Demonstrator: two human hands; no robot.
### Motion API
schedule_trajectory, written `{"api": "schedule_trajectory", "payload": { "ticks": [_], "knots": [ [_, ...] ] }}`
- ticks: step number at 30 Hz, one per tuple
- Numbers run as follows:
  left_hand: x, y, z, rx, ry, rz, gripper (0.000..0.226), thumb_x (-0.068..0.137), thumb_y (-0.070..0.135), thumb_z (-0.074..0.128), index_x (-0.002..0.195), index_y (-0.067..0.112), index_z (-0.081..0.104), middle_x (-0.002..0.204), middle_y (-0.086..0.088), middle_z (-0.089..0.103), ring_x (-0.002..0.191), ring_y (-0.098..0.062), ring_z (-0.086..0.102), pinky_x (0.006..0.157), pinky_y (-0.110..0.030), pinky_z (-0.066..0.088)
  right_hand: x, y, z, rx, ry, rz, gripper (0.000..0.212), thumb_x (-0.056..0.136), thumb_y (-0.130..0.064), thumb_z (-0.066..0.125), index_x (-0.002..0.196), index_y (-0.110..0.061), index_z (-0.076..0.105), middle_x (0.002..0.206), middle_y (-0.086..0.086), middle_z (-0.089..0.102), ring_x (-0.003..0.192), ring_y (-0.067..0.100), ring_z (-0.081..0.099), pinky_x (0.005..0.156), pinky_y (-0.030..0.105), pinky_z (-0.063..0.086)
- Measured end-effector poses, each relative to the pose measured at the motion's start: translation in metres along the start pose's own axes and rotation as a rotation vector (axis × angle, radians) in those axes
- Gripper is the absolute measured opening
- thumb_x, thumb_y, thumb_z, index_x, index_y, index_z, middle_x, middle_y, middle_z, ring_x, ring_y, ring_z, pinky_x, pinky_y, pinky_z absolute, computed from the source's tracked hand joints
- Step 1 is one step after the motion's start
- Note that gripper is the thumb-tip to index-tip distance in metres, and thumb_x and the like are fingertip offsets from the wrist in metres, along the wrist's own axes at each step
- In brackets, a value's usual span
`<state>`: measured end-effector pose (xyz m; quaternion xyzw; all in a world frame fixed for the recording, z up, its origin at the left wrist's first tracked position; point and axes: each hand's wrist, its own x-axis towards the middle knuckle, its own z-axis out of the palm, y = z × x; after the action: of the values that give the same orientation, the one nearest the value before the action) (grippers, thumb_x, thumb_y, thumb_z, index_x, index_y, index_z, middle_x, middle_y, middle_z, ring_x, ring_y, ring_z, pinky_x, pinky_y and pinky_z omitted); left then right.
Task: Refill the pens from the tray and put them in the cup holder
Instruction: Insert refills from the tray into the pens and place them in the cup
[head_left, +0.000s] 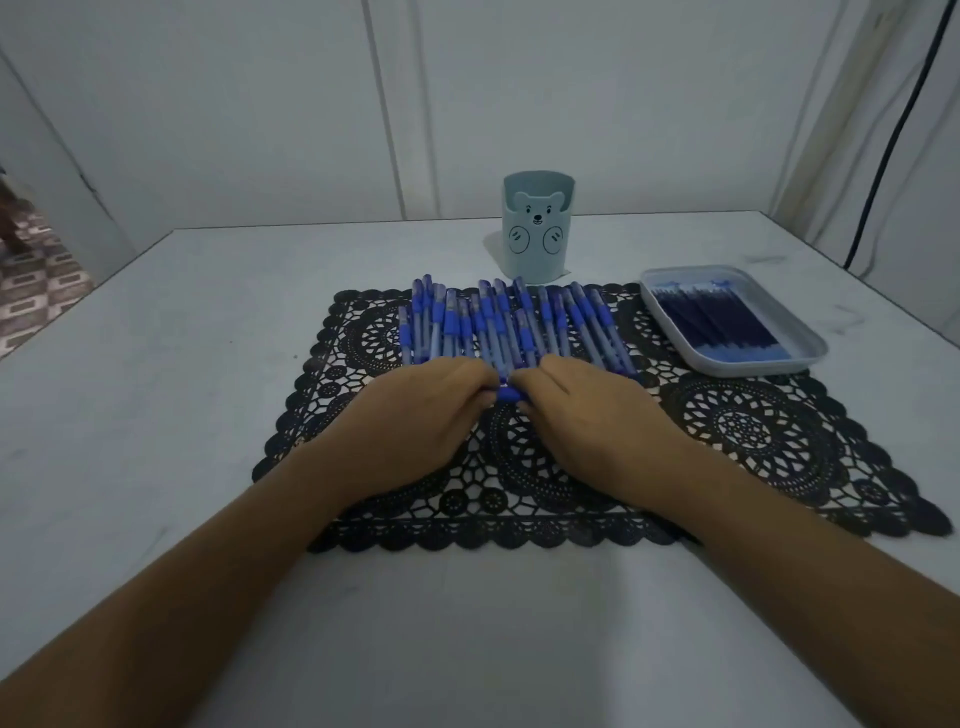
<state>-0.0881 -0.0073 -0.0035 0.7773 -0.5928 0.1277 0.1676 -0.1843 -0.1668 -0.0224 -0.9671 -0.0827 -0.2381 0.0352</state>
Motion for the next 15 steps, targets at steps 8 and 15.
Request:
{"api": "schedule_trajectory", "payload": {
  "ticks": [8, 15],
  "knots": [
    [0.000, 0.000, 0.000, -0.072, -0.017, -0.002, 0.040, 0.090, 0.039, 0.025, 0.095, 0.015, 0.057, 0.080, 0.011, 0.052, 0.069, -0.008, 0.050, 0.063, -0.011, 0.036, -0.005, 0.010, -0.014, 0.010, -0.009, -0.026, 0.037, 0.092, -0.045, 0.030, 0.101, -0.023, 0.059, 0.057, -0.005, 0.059, 0.043, 0.016, 0.053, 0.038, 0.030, 0.044],
    [-0.001, -0.005, 0.000, -0.056, -0.008, -0.115, 0.021, 0.097, 0.024, 0.039, 0.097, 0.012, 0.057, 0.077, 0.010, 0.048, 0.066, 0.001, 0.043, 0.057, -0.011, 0.030, -0.006, 0.010, -0.031, 0.170, -0.218, 0.270, 0.035, 0.095, -0.041, 0.022, 0.104, -0.017, 0.046, 0.067, -0.006, 0.051, 0.057, 0.011, 0.049, 0.052, 0.022, 0.042]
  ]
}}
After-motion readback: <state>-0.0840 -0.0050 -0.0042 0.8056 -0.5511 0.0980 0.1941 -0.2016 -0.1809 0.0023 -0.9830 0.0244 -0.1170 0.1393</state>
